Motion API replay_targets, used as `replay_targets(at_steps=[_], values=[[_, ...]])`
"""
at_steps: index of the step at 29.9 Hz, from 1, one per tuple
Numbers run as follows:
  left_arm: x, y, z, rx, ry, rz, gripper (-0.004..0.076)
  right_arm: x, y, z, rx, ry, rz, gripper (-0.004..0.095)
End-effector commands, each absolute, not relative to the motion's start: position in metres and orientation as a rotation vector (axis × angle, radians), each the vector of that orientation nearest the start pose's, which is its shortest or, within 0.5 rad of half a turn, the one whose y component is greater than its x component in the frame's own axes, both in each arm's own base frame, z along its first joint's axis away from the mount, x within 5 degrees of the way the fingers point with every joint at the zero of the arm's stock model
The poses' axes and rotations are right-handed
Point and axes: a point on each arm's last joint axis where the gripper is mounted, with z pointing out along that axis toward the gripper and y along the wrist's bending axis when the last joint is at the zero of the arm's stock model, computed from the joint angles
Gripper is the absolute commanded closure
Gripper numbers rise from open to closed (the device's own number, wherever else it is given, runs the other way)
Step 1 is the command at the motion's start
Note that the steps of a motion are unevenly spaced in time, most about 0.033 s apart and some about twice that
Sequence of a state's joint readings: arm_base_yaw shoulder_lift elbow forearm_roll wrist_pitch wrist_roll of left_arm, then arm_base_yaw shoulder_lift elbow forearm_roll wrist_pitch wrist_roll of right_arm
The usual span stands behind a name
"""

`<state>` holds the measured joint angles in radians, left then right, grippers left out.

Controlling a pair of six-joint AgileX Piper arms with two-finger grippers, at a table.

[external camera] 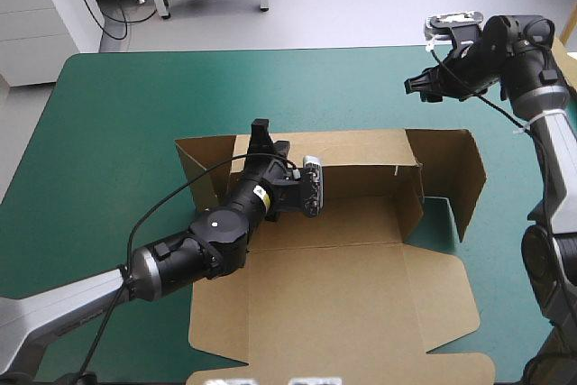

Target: Fold the box

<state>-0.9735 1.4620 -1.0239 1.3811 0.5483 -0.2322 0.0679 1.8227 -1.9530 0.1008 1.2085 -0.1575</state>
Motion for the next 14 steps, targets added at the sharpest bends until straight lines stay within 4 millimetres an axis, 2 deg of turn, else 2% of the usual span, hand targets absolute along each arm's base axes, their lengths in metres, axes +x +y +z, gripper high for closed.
replay_targets(at_steps=[1, 6, 14], values=[[0.214, -0.237, 0.325, 1.502, 1.271, 0.606, 0.0731, 0.385, 0.035, 0.407, -0.288, 2.454, 0.115, 0.0397], [0.214, -0.237, 0.325, 1.503, 1.269, 0.604, 0.0731, 0.384, 0.037, 0.386, -0.310, 2.524, 0.143, 0.0399], [0.214, -0.237, 0.325, 1.502, 1.272, 0.608, 0.0731, 0.361, 0.036, 0.390, -0.328, 2.531, 0.152, 0.0400]])
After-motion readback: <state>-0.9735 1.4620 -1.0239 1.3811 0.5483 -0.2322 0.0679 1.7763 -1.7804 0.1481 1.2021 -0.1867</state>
